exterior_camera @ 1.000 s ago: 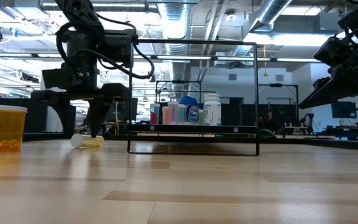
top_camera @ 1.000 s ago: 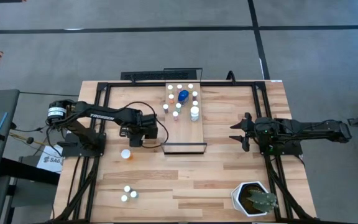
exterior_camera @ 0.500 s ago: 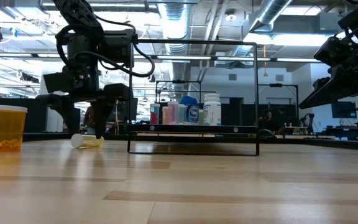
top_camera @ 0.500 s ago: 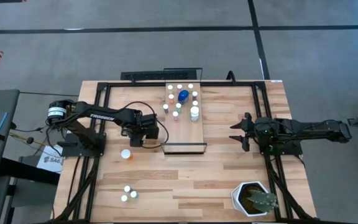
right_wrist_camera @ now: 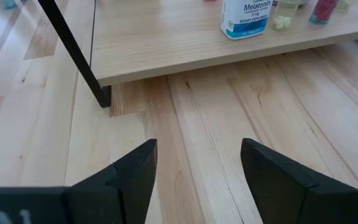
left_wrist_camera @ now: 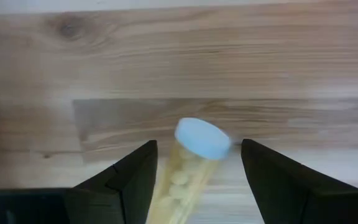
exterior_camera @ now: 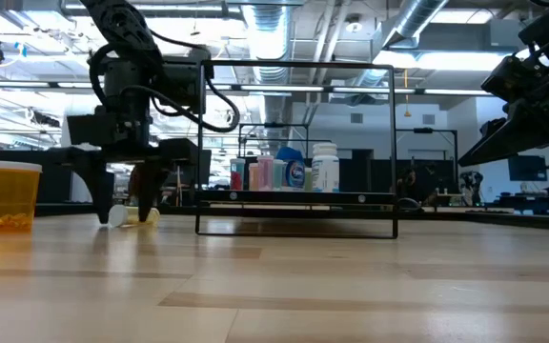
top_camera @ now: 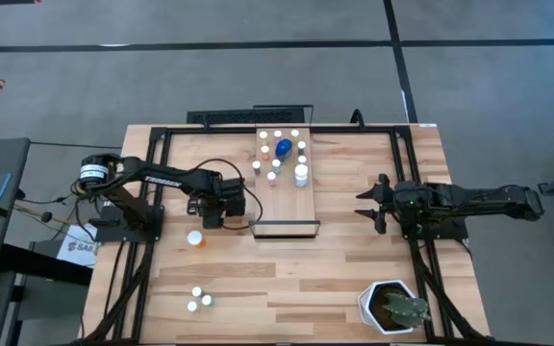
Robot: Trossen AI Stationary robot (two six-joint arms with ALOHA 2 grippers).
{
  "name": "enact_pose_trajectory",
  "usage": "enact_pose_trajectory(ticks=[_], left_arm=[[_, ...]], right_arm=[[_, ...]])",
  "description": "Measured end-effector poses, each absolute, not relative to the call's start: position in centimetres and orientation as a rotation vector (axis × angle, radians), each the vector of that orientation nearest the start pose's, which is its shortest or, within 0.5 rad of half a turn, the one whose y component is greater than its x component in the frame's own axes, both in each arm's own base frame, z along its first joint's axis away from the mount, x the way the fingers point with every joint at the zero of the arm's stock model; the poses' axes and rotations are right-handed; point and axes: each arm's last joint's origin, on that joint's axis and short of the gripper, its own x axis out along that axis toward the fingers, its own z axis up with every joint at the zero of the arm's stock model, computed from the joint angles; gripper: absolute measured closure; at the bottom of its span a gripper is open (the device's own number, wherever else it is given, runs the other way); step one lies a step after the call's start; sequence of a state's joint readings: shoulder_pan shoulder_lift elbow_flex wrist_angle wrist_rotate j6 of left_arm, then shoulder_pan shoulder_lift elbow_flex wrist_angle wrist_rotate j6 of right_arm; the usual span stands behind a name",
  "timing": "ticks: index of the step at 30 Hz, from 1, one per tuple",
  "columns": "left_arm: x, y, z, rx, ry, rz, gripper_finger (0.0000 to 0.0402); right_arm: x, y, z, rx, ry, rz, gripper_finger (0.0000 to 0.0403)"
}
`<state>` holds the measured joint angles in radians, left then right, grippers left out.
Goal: Pick and place medicine bottles onto shelf by color
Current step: Put the yellow pill bottle on the shelf
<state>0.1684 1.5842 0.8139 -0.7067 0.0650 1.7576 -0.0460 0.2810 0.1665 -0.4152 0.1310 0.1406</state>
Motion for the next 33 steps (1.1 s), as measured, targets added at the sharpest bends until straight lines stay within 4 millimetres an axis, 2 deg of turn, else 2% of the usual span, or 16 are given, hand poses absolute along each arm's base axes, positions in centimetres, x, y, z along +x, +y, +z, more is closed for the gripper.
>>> enact_pose_trajectory(ticks=[11, 20, 25, 33], left_arm=[[24.96, 4.19, 14.11, 1.258, 1.115, -1.145, 0.0185], [24.91, 4.24, 14.06, 1.175, 1.184, -1.055, 0.0236], [25.02, 4.33, 14.07, 1.045, 1.257, -0.905, 0.0269], [25.08, 4.44, 14.08, 0.734, 1.387, -0.574, 0.0301]], right_arm=[[9.96, -0.84, 15.97, 0.114, 0.516, -0.210, 0.0147], [9.96, -0.84, 15.96, 0.114, 0.516, -0.210, 0.0147], [9.96, -0.84, 15.96, 0.114, 0.516, -0.210, 0.0147], [9.96, -0.84, 15.96, 0.114, 0.516, -0.210, 0.0147]])
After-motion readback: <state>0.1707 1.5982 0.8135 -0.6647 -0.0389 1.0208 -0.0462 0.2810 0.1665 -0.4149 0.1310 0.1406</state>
